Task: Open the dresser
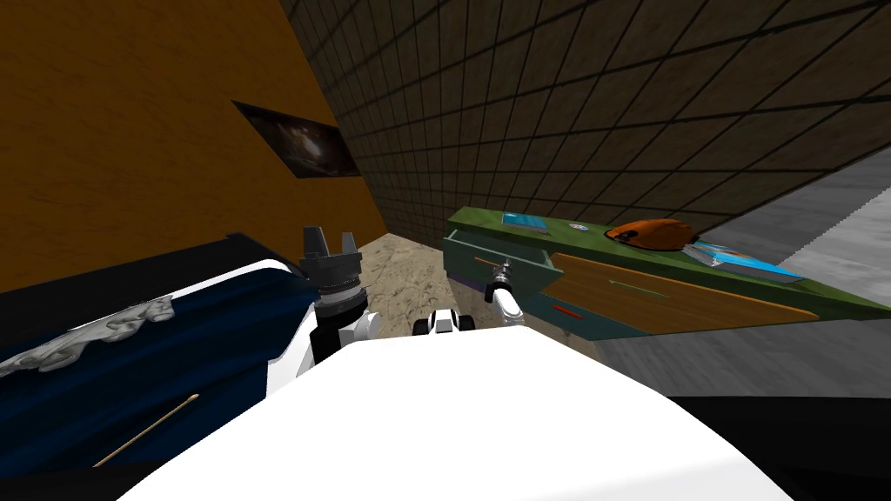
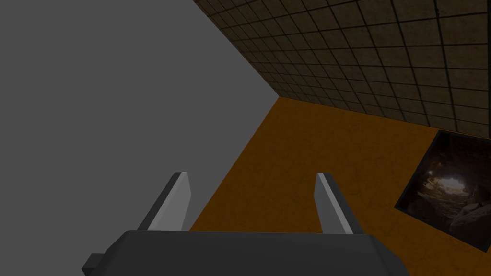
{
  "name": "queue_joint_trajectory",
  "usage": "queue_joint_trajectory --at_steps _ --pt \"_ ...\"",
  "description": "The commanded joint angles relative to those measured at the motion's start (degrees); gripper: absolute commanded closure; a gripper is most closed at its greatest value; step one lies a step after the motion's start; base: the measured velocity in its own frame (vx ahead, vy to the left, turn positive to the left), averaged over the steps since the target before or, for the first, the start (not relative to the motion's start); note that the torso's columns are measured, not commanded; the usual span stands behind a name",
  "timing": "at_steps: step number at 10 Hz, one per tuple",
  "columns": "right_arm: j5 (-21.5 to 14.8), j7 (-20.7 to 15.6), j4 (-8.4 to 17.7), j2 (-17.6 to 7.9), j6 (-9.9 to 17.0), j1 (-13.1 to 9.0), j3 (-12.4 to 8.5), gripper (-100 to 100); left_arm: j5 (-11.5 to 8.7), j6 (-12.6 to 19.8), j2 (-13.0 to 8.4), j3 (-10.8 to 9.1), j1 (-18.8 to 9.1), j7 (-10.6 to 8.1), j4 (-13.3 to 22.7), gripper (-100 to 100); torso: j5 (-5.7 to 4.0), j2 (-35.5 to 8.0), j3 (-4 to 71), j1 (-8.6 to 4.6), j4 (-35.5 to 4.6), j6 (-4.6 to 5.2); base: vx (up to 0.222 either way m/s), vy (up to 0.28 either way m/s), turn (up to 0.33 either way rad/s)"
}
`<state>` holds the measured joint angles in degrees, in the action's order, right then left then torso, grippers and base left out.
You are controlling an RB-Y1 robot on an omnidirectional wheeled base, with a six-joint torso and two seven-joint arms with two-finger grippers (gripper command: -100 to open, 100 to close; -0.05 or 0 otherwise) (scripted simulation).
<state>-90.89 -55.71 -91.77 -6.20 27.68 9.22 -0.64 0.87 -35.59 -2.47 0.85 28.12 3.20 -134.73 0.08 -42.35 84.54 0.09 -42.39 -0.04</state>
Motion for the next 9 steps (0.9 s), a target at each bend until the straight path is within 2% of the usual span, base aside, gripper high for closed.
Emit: queue_joint_trajectory --at_steps 1,3,4,9 --pt "4.9 -4.8 -1.5 -0.7 -2.1 -1.4 -2.0 -100 0.0 0.0 0.0 0.0 0.0 0.0 0.0 0 0.09 -0.1 0.0 0.08 -0.1 -0.03 -0.022 0.041 -0.003" --pt "4.7 -4.4 -1.0 -0.6 -1.9 -0.8 -1.8 -100 0.0 0.0 0.0 0.0 0.0 0.0 0.0 0 0.23 -0.3 -0.2 0.23 -0.3 0.0 -0.012 0.017 -0.003" --pt "4.9 -4.7 -1.0 -0.6 -2.0 -0.7 -1.9 0 0.0 0.0 0.0 0.0 0.0 0.0 0.0 0 0.16 -0.3 -0.2 0.17 -0.2 0.02 0.0 0.0 0.0" --pt "4.9 -4.7 -0.5 -0.5 -2.1 -0.4 -1.7 0 0.0 0.0 0.0 0.0 0.0 0.0 0.0 0 -0.01 0.0 0.0 -0.03 0.0 0.06 0.0 0.0 0.0"
